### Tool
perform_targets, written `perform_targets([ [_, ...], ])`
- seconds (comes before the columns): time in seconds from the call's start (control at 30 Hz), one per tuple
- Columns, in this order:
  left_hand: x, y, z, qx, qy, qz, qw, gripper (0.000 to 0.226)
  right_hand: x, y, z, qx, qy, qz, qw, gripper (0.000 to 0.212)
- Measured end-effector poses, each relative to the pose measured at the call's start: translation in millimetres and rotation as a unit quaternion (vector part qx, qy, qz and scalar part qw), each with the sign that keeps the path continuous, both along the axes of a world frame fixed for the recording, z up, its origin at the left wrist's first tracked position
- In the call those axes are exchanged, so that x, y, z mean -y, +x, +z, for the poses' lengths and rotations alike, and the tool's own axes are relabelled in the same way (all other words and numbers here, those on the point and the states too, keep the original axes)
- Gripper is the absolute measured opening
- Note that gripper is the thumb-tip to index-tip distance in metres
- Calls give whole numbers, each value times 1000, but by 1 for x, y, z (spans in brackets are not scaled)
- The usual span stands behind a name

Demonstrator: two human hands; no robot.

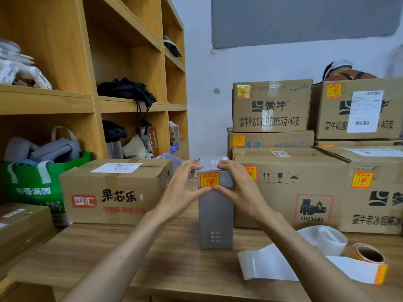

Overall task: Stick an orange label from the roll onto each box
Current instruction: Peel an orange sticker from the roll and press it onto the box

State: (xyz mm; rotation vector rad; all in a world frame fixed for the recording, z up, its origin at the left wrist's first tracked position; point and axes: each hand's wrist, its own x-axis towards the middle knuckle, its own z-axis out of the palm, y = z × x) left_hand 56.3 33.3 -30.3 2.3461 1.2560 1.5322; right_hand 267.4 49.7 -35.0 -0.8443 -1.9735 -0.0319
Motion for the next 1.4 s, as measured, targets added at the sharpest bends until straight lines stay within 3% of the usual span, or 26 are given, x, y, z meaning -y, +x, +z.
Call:
perform_targets([
  [0.4, 3, -17, 6, -34, -36, -33, 998, 55, -3, 3, 2, 5, -15, 24, 1000, 52],
  [0.63, 8, -42, 13, -56, -29, -18, 998, 51, 23, -24, 14, 77, 91, -92, 989, 51],
  [0.8, 12, -62, 11, -56, -30, 46, 997, 49, 38, -36, 26, 36, 11, -10, 999, 50],
  [0.9, 22, -60, 11, -49, -46, 71, 995, 49, 38, -31, 31, 13, 8, -29, 999, 45],
  [1.0, 36, -50, 10, -28, -108, 50, 992, 63, 33, -18, 29, -34, -48, -79, 995, 61],
  [1.17, 39, -35, 2, -14, -175, 29, 984, 113, 28, -16, 15, -55, -140, -42, 988, 68],
  [1.4, 55, -9, 41, 21, -110, 13, 994, 104, 49, 1, 46, -67, -83, -59, 993, 66],
])
